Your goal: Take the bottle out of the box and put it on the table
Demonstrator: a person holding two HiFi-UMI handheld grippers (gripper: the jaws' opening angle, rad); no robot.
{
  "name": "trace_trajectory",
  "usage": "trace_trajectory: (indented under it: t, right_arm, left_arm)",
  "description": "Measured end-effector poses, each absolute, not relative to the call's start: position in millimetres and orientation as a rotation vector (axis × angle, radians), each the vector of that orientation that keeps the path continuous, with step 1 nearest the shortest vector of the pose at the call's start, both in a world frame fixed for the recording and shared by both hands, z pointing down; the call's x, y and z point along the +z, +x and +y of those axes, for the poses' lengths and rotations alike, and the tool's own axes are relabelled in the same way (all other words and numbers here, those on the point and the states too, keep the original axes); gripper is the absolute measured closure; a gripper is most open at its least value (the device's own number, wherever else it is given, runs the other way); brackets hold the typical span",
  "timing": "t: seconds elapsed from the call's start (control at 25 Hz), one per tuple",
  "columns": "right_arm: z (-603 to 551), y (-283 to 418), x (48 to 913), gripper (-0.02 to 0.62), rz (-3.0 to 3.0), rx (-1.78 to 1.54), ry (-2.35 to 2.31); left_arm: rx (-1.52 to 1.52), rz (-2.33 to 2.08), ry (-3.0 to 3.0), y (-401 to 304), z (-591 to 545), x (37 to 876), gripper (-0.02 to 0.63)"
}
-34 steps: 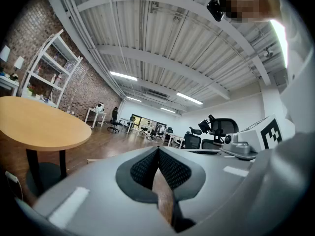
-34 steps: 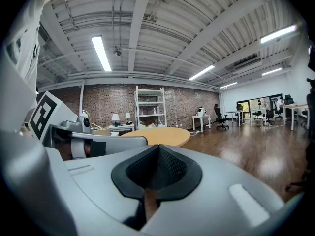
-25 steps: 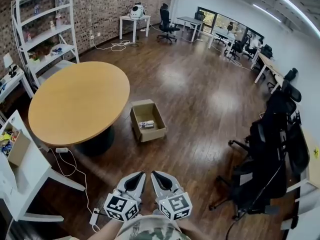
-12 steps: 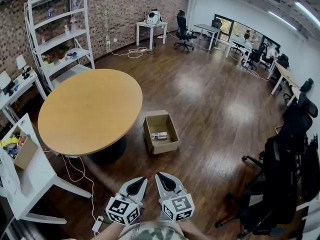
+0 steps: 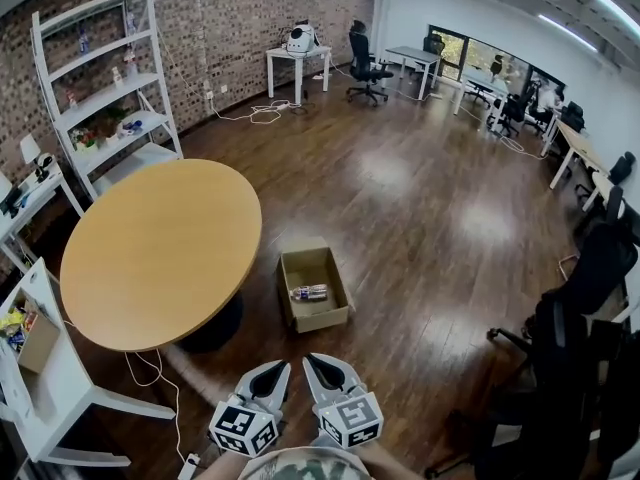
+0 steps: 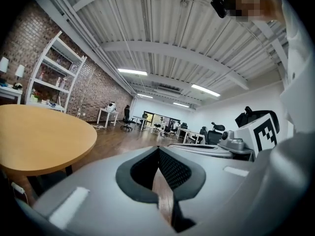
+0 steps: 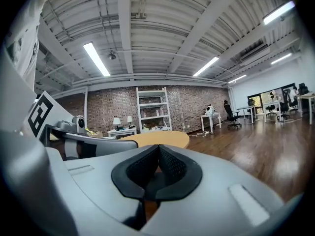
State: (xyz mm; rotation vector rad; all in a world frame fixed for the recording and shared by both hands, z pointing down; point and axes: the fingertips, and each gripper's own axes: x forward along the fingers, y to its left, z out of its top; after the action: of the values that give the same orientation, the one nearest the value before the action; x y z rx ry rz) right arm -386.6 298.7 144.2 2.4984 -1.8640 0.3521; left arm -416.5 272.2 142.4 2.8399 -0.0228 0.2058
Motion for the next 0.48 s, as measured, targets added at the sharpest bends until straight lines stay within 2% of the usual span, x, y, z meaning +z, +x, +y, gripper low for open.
trace_trajectory:
  t: [0.28, 0.48]
  right_arm:
    - [320.5, -299.7, 135.9, 0.595, -1.859, 0.34, 2.561]
    - [326.5, -263.1, 134.7, 0.595, -1.878, 0.332, 2.563]
  left_arm:
    - [0.232, -0.004, 2.841, -329.6, 291.2, 143.2, 0.607]
    - [0.248, 0.002, 2.865, -286.7, 296.3, 142.2, 0.607]
